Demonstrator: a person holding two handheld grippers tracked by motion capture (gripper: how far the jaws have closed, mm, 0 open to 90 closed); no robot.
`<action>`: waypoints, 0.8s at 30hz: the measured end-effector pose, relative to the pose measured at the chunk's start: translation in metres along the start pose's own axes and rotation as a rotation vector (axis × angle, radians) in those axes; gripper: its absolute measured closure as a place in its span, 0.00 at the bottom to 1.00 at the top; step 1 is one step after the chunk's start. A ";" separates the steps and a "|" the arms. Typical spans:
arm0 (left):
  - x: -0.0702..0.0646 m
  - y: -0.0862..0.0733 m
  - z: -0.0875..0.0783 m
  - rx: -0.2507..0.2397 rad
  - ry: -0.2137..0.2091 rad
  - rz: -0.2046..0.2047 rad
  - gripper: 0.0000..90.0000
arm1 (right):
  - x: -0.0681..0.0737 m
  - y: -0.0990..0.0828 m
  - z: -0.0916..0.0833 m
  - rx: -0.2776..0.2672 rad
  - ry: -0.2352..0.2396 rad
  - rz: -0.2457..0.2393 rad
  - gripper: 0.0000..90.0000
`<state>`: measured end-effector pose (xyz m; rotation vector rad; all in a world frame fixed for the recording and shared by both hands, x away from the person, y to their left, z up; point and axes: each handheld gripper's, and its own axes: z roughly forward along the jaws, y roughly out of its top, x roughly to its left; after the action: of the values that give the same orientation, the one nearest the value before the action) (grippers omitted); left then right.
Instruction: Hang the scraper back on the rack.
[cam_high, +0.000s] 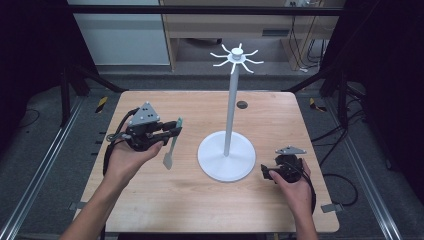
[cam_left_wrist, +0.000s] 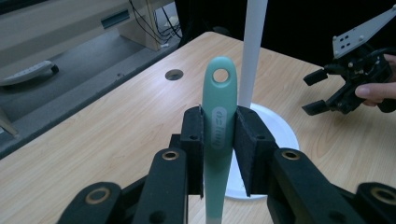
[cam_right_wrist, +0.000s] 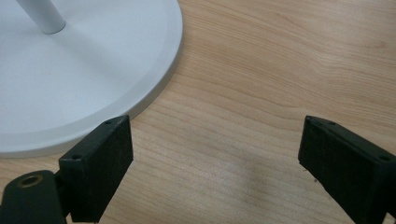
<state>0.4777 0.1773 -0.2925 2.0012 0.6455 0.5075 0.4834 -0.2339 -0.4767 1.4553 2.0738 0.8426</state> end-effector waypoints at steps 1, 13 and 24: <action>-0.001 0.003 0.000 -0.003 -0.002 0.002 0.82 | 0.000 0.000 0.001 -0.002 -0.001 -0.007 0.12; -0.009 0.027 0.000 -0.016 0.005 0.024 0.82 | -0.002 0.000 0.000 -0.003 0.001 -0.002 0.12; -0.015 0.050 -0.003 -0.062 0.005 0.039 0.82 | -0.003 0.001 0.002 -0.004 0.002 -0.003 0.12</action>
<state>0.4764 0.1491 -0.2488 1.9576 0.5883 0.5501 0.4860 -0.2361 -0.4772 1.4498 2.0741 0.8462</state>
